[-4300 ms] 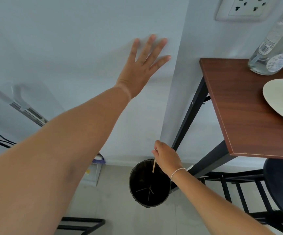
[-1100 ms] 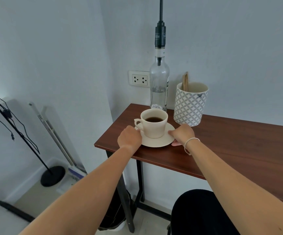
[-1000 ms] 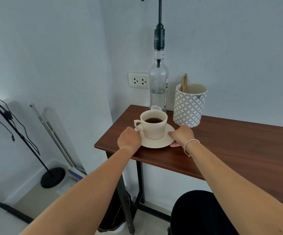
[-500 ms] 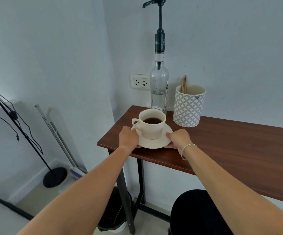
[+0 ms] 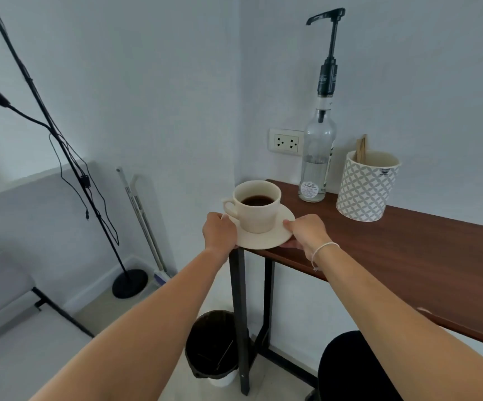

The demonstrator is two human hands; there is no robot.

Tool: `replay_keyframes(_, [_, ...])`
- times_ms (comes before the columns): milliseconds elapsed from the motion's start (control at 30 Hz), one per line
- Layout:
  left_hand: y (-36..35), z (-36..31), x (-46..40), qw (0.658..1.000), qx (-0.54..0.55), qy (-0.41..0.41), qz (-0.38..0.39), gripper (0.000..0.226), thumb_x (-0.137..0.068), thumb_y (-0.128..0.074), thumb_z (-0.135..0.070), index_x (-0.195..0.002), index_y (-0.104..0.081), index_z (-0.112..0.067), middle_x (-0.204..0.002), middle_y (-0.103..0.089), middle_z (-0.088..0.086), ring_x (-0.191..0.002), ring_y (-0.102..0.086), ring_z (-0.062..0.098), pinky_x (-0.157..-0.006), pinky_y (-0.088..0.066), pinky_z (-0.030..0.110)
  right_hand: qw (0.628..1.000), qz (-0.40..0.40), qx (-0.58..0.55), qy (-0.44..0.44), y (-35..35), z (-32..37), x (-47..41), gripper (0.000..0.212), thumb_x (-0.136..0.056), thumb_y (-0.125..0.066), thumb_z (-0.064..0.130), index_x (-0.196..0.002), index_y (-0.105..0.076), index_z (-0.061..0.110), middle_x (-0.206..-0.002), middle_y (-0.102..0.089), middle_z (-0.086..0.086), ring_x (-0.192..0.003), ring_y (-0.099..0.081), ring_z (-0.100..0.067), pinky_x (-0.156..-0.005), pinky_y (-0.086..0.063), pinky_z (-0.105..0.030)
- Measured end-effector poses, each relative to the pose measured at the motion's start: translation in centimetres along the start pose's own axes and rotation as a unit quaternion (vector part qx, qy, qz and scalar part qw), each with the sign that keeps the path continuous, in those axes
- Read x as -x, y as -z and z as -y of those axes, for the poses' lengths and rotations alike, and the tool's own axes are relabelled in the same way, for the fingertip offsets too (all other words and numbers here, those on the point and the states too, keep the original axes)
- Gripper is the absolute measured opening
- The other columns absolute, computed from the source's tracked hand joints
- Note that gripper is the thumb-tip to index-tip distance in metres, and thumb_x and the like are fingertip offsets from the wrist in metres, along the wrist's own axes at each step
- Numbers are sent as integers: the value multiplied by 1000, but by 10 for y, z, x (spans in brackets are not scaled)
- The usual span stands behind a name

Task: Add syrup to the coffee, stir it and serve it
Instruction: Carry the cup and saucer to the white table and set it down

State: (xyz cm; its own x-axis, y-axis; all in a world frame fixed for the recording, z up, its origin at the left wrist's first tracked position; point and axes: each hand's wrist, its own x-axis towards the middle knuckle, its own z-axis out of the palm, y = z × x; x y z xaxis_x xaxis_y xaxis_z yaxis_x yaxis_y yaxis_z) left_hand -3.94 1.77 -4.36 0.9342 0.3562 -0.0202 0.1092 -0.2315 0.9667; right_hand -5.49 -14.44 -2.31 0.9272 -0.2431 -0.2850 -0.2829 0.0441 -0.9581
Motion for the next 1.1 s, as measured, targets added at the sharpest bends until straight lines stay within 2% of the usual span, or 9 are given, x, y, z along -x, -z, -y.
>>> replay_keyframes(133, [57,8,5,999,9,-2,-36,18,-95,-35,-13,-80,-43,-20,-81,-47,-4,-68,-48,12,-44,-46,26,999,42,3,2,-47,0,29,26,-88,-60,4,-110,-52,-6,-111,-59,-22,-84,-64,-33,-52,-56,-36])
replay_keyframes(233, [105,17,15,998,11,1,-69,18,-95,-35,-13,-93,-52,-7,-83,-51,1,-68,-50,13,-39,-45,23,997,70,17,12,-83,-4,55,15,-88,-60,4,-100,-53,-1,-113,-60,-23,-89,-64,-36,-63,-57,-41])
replay_keyframes(333, [159,33,28,995,6,6,-102,26,-95,-34,-13,-100,-57,-1,-90,-57,10,-72,-55,20,-37,-43,21,994,107,20,17,-123,-11,90,9,-88,-59,2,-95,-55,-3,-111,-61,-26,-86,-63,-35,-55,-55,-38])
replay_keyframes(467, [238,57,57,987,1,17,-157,21,-97,-36,-15,-83,-51,-16,-83,-54,3,-72,-52,15,-56,-52,29,989,144,24,6,-178,-27,148,9,-87,-59,1,-95,-55,-3,-111,-62,-27,-91,-63,-38,-71,-56,-46])
replay_keyframes(600, [318,82,96,979,1,38,-200,16,-98,-34,-17,-94,-50,-13,-80,-49,-1,-75,-51,16,-68,-54,39,981,186,50,1,-229,-48,213,21,-86,-61,1,-104,-55,-6,-114,-61,-27,-100,-62,-42,-78,-56,-52])
replay_keyframes(700, [376,100,127,974,10,42,-222,21,-97,-35,-15,-88,-53,-10,-82,-54,4,-85,-57,27,-75,-55,45,974,223,49,2,-265,-67,261,23,-86,-60,1,-107,-55,-7,-112,-60,-25,-98,-62,-41,-56,-58,-41])
replay_keyframes(833, [449,130,170,961,20,54,-270,19,-98,-35,-16,-97,-52,-10,-103,-57,12,-91,-59,27,-52,-52,32,959,281,45,0,-314,-93,321,20,-88,-56,-1,-107,-55,-6,-102,-58,-20,-78,-60,-30,-32,-50,-24])
replay_keyframes(967, [516,161,212,948,36,70,-310,15,-99,-37,-18,-103,-50,-13,-104,-57,9,-87,-59,21,-46,-47,23,939,339,61,-19,-366,-123,369,12,-89,-55,-1,-79,-50,3,-102,-57,-21,-87,-59,-34,-51,-53,-37])
replay_keyframes(1100, [578,192,256,928,36,85,-360,22,-99,-38,-20,-114,-51,-10,-101,-57,4,-79,-57,11,-41,-46,18,911,402,90,-7,-420,-152,417,7,-90,-54,0,-84,-53,3,-103,-59,-21,-80,-61,-31,-57,-52,-39])
